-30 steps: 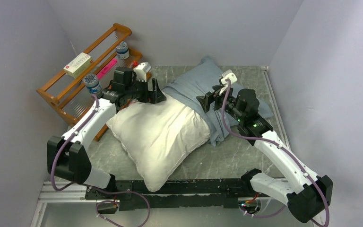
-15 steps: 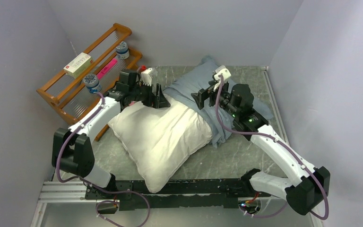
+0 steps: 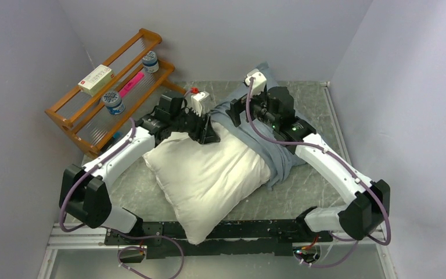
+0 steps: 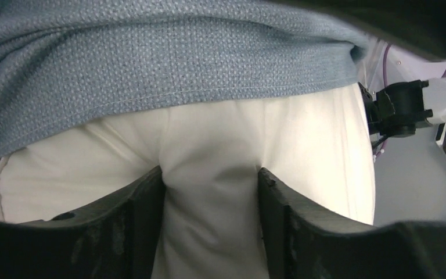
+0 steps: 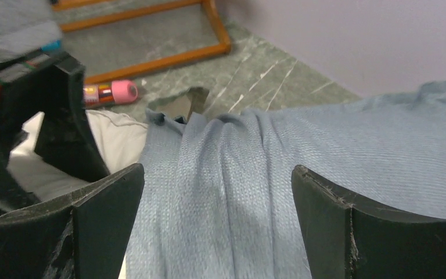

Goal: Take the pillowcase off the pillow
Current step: Remove the pillow from the pillowcase.

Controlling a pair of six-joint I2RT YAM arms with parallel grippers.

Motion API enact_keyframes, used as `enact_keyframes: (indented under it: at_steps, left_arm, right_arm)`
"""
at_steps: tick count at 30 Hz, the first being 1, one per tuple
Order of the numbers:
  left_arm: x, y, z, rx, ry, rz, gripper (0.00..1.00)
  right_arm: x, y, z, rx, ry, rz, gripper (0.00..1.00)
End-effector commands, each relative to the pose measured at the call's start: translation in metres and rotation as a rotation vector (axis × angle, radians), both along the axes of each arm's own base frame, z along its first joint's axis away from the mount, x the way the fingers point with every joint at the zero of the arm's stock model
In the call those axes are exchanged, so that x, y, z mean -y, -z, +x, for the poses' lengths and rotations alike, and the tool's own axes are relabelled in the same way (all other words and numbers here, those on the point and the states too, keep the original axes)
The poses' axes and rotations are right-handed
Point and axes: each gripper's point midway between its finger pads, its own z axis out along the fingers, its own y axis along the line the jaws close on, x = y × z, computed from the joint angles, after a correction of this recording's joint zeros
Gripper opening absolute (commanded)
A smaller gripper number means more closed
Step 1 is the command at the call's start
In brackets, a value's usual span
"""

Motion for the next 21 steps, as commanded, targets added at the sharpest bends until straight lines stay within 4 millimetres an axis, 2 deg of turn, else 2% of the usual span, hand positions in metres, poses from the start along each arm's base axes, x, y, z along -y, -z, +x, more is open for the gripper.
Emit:
enact_keyframes:
  at_steps: [1, 8, 13, 21]
  left_arm:
    - [0.015, 0.000, -0.046, -0.035, 0.148, -0.013, 0.56]
    - [0.018, -0.012, -0.059, 0.025, 0.181, -0.019, 0.28]
    - [0.020, -0.023, -0.068, 0.062, 0.209, -0.045, 0.07]
    - [0.019, -0.045, -0.087, 0.153, 0.263, -0.093, 0.05]
  right_arm:
    - [-0.001, 0.002, 0.004, -0.029, 0.012, -0.035, 1.00]
    - [-0.003, 0.036, 0.011, -0.120, 0.028, -0.112, 1.00]
    - [0.017, 0.052, 0.020, -0.155, 0.125, -0.219, 0.97]
    - [0.061, 0.057, 0.035, -0.136, 0.327, -0.391, 0.76]
